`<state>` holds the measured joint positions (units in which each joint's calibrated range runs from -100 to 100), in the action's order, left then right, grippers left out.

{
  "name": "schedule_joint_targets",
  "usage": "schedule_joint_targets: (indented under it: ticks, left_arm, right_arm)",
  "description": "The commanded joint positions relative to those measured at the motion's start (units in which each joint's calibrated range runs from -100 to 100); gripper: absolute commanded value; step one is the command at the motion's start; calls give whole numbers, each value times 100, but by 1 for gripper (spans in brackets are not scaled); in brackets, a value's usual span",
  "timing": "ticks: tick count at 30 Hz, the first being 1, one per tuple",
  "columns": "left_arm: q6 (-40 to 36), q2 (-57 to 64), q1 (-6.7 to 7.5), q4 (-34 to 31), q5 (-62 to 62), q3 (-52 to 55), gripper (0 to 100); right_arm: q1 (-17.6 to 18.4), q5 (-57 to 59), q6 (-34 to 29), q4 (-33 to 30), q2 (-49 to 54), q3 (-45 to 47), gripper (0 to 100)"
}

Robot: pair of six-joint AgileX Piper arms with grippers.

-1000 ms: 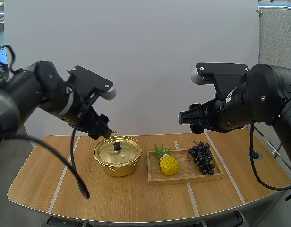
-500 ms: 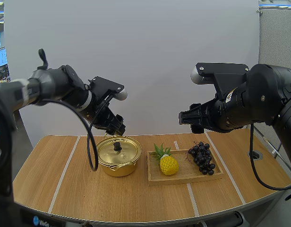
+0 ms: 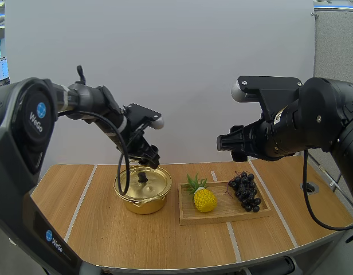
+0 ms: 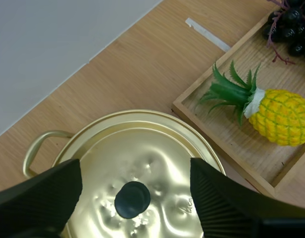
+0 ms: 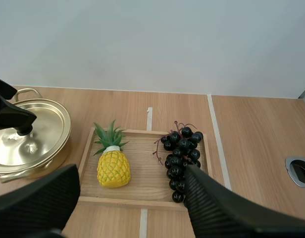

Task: Open the pot, put the grape inside, and close it

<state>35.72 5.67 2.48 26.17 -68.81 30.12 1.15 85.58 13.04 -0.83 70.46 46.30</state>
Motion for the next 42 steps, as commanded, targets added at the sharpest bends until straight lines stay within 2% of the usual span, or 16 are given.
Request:
schedule_joint_targets:
  ticks: [1,6,24,25,30,32,42]
  left_arm:
    - [-82,-265,60,-192,329,-71,100]
    - [-297,-494,60,-600,555,-71,100]
    - [-375,-886,60,-565,501,-71,100]
    - [-375,-886,60,-577,493,-71,93]
    - [-382,-886,60,-577,296,-71,20]
    - [-382,-886,60,-588,191,-71,0]
    - [-732,-703,60,-861,-258,-281,0]
  right_arm:
    - [-21,-118,74,-36,19,-60,100]
    - [-21,-118,74,-36,19,-60,100]
    - [-21,-118,74,-36,19,-60,100]
    - [-21,-118,74,-36,19,-60,100]
    - [-21,-118,74,-36,19,-60,100]
    - [-21,-118,74,-36,19,-60,100]
    - [-21,-118,74,-36,19,-60,100]
